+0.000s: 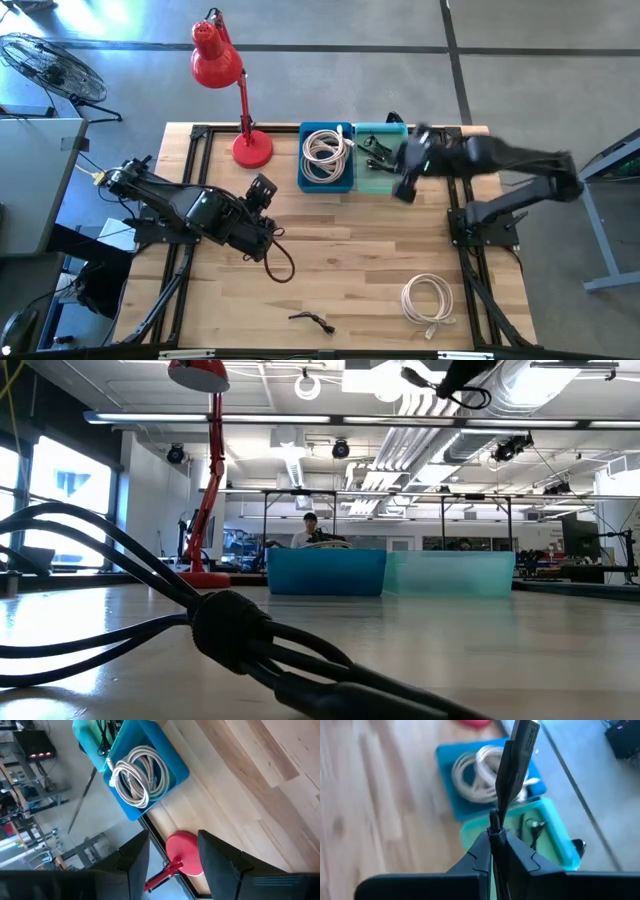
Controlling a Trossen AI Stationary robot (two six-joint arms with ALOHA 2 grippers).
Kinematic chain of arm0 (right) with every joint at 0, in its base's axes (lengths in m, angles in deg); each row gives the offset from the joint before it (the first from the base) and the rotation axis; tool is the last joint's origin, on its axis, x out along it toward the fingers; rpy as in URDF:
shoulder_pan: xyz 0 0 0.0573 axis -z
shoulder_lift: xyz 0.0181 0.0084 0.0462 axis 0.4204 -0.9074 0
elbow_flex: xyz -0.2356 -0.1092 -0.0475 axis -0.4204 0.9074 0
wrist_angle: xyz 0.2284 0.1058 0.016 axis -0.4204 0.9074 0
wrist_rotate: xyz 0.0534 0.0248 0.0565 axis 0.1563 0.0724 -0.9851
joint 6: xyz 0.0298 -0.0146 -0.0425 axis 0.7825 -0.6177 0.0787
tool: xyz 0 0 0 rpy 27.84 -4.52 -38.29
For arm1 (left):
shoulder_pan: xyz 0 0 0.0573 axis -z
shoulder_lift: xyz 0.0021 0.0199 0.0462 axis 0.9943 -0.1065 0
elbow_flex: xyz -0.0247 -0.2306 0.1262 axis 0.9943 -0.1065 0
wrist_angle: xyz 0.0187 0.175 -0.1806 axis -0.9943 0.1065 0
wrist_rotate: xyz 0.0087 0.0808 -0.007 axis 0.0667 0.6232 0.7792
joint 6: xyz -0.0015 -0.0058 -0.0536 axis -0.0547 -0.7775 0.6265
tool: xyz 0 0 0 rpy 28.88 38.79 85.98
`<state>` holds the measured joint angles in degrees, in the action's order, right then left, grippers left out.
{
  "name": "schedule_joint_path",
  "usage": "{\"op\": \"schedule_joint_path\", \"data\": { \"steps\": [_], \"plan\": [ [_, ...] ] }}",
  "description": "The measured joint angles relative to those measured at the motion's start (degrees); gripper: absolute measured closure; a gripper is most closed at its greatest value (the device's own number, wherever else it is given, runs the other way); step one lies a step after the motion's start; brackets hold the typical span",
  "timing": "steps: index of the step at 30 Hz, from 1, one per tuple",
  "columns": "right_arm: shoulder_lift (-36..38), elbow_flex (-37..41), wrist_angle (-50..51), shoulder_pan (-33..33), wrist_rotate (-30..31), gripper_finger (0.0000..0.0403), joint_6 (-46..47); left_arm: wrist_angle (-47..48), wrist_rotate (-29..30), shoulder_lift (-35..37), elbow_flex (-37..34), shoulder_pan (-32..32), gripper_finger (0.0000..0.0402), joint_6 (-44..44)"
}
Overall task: Pick & Place USB Port
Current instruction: Put the black charger cable into the green bin
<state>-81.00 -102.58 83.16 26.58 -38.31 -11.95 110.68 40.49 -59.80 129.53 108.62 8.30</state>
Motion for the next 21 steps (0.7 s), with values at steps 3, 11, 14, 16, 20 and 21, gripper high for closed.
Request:
{"op": "schedule_joint_path", "data": {
  "steps": [3, 11, 14, 16, 20, 21],
  "plan": [
    [2.3, -0.2, -3.5, 10.1, -7.7, 0.0383, -1.2, 0.0, -0.7, 0.0, 0.0, 0.0, 0.024, 0.0],
    [-0.7, 5.7, -7.0, 29.4, -25.5, 0.0383, -6.3, 0.0, -0.8, 0.0, 0.0, 0.0, 0.024, 0.2],
    [-2.7, 11.1, -11.6, 32.0, -28.2, 0.0383, -8.7, 0.0, -0.8, 0.0, 0.0, 0.0, 0.024, 0.2],
    [-4.5, 14.7, -15.2, 33.8, -30.8, 0.0383, -9.9, 0.0, -0.8, 0.0, 0.0, 0.0, 0.024, 0.2],
    [-8.7, 20.0, -20.2, 37.2, -34.8, 0.0383, -10.8, 0.0, -0.8, 0.0, 0.0, 0.0, 0.024, 0.2],
    [-9.7, 21.0, -20.9, 37.9, -35.0, 0.0383, -11.4, 0.0, -0.8, 0.0, 0.0, 0.0, 0.024, 0.1]
  ]
}}
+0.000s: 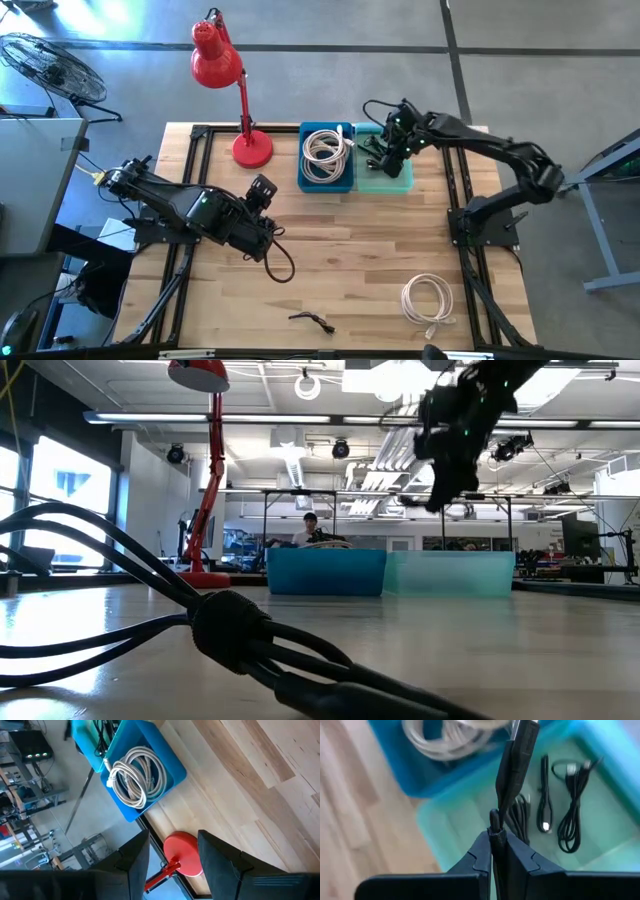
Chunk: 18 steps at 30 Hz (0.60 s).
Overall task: Pick & Place USB Port
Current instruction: Put the black charger cable into the green bin, then put the white charger cable into the blue bin
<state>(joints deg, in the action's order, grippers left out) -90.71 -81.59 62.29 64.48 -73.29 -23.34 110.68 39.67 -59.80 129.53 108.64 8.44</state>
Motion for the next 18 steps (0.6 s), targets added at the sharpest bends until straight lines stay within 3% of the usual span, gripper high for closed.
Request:
{"op": "schedule_joint_path", "data": {
  "steps": [10, 18],
  "plan": [
    [-8.3, 4.8, -4.6, 3.4, -2.8, 0.0378, -4.1, -0.6, 0.0, 0.0, 0.0, 0.0, 0.024, 0.1],
    [-9.5, 4.6, -5.8, 3.5, -0.3, 0.0271, -4.8, -1.9, -0.1, 0.0, 0.0, 0.0, 0.024, 1.0]
  ]
}}
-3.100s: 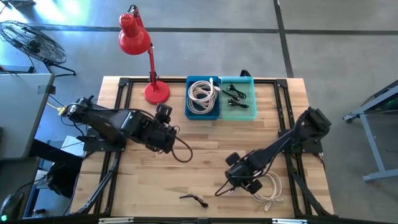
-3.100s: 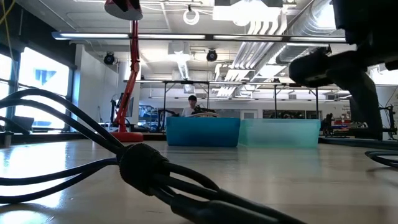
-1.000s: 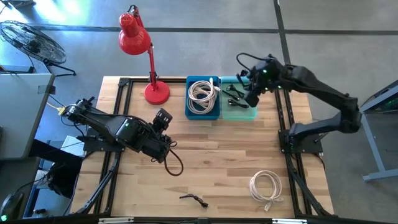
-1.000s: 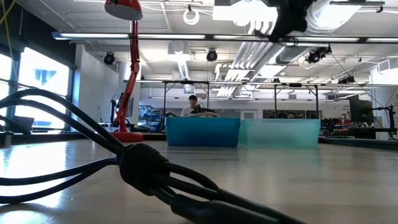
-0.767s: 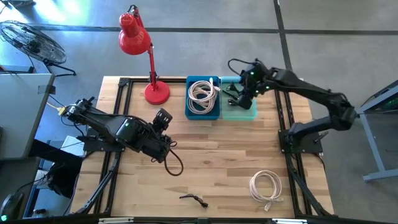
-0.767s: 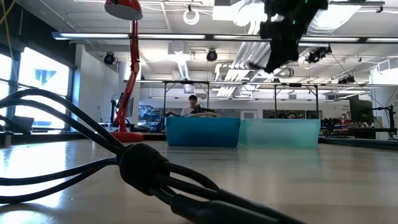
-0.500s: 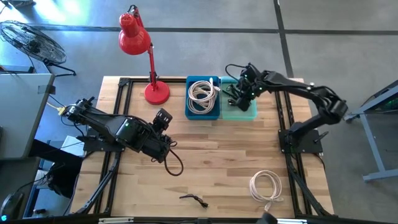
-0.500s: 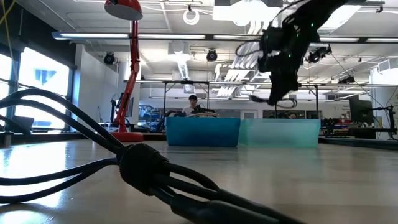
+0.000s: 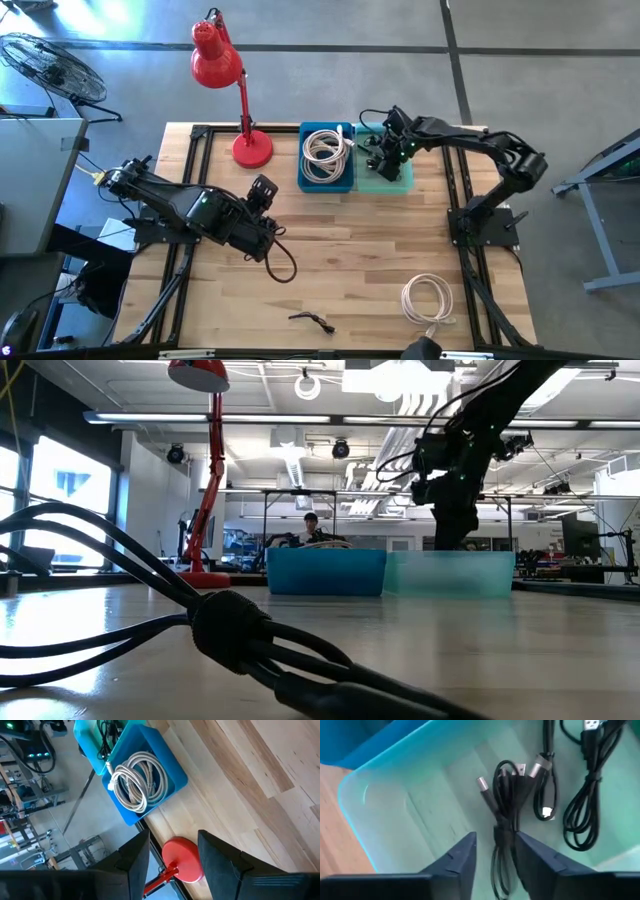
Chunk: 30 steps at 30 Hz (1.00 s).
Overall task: Pick & Place USB Port
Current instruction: Put the white charger cable into the blue bin
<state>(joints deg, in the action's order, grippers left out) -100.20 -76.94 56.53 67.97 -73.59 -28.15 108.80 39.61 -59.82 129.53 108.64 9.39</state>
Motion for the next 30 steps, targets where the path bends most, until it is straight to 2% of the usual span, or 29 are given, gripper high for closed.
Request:
{"op": "schedule_joint_path", "data": {
  "steps": [4, 8, 14, 18, 21, 23, 26, 30],
  "plan": [
    [0.9, 0.0, -0.7, 0.0, 1.0, 0.0231, -0.4, 0.5, -0.5, 0.0, 0.0, 0.0, 0.024, 0.4],
    [3.6, -1.6, 2.8, -0.1, 1.0, 0.0211, -3.8, 2.1, -0.1, 0.0, 0.0, 0.0, 0.024, 0.4],
    [10.5, -8.2, 25.3, -1.0, -0.9, 0.0213, -6.1, 2.0, 0.3, 1.5, -0.2, 0.0, 0.024, -2.0],
    [17.6, -9.3, 39.6, -5.2, -6.9, 0.0214, 0.6, 1.9, 0.3, 3.5, -0.7, 0.0, 0.024, -2.5],
    [24.1, -7.1, 43.3, -12.0, -11.4, 0.0213, 8.9, 2.0, 0.3, 5.7, -2.2, 0.0, 0.024, -2.2],
    [28.2, -5.0, 42.4, -18.2, -12.0, 0.0214, 15.6, 1.9, 0.7, 7.3, -3.4, 0.0, 0.024, -1.2],
    [33.7, -0.3, 38.4, -28.3, -11.4, 0.0217, 27.1, 1.9, 1.0, 9.0, -5.2, 0.0, 0.024, 0.5],
    [38.4, 9.7, 26.9, -43.5, -9.3, 0.022, 41.5, 1.5, 0.9, 9.9, -7.7, 0.0, 0.024, 2.8]
  ]
}}
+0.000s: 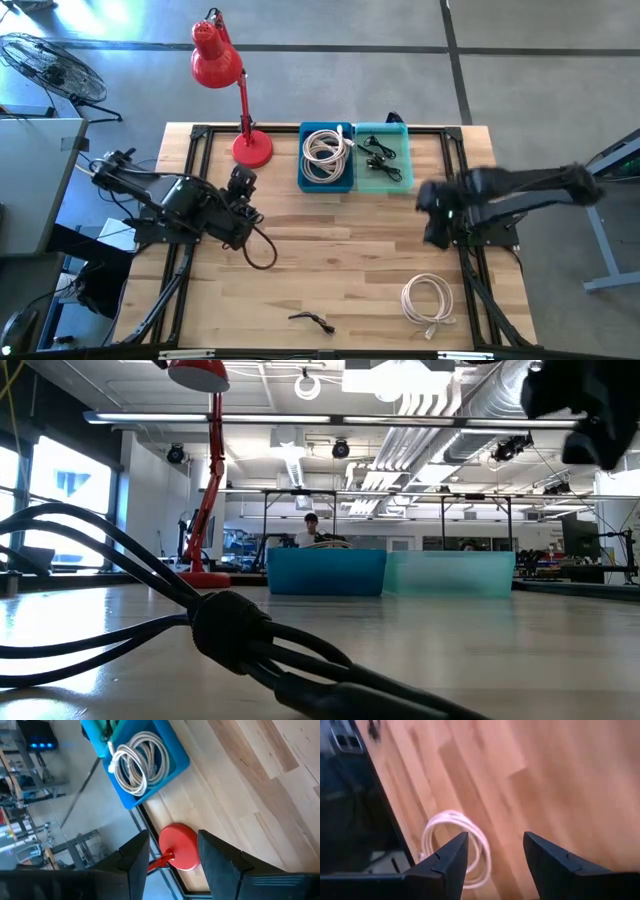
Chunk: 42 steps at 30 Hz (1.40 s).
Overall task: Pick & Place USB Port
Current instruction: Put the white charger cable into the blue bin
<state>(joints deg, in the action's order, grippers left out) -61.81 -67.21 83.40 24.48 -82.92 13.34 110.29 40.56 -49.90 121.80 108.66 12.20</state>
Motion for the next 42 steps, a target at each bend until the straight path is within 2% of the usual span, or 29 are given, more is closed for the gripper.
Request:
{"op": "schedule_joint_path", "data": {
  "steps": [5, 12, 20, 27, 35, 39, 42],
  "plan": [
    [-0.4, 13.1, -16.2, -16.6, 0.0, 0.022, 13.3, -1.1, -3.2, 0.0, -2.8, 0.0, 0.024, 0.7],
    [-6.2, 20.2, -25.6, -27.0, 4.8, 0.0238, 19.3, -3.0, -4.6, 0.0, -4.5, 0.0, 0.024, 0.3],
    [-14.5, 20.2, -37.9, -31.5, 4.3, 0.0251, 20.3, -6.5, -6.0, 0.0, -4.5, 0.0, 0.024, 0.8],
    [-21.7, 19.9, -38.1, -33.8, 3.8, 0.025, 19.7, -8.7, -6.1, 0.0, -4.5, 0.0, 0.024, 0.7],
    [-26.9, 19.5, -38.7, -35.0, 7.1, 0.025, 17.8, -10.5, -7.3, 0.0, -4.5, 0.0, 0.024, 0.7],
    [-26.9, 19.4, -36.3, -34.9, 11.7, 0.0255, 18.4, -16.3, -6.1, 0.0, -5.4, 0.0, 0.024, 0.8],
    [-26.7, 19.5, -35.7, -33.5, 12.4, 0.0284, 17.0, -23.0, -5.6, 0.0, -7.7, 0.0, 0.024, -1.4]
  ]
}}
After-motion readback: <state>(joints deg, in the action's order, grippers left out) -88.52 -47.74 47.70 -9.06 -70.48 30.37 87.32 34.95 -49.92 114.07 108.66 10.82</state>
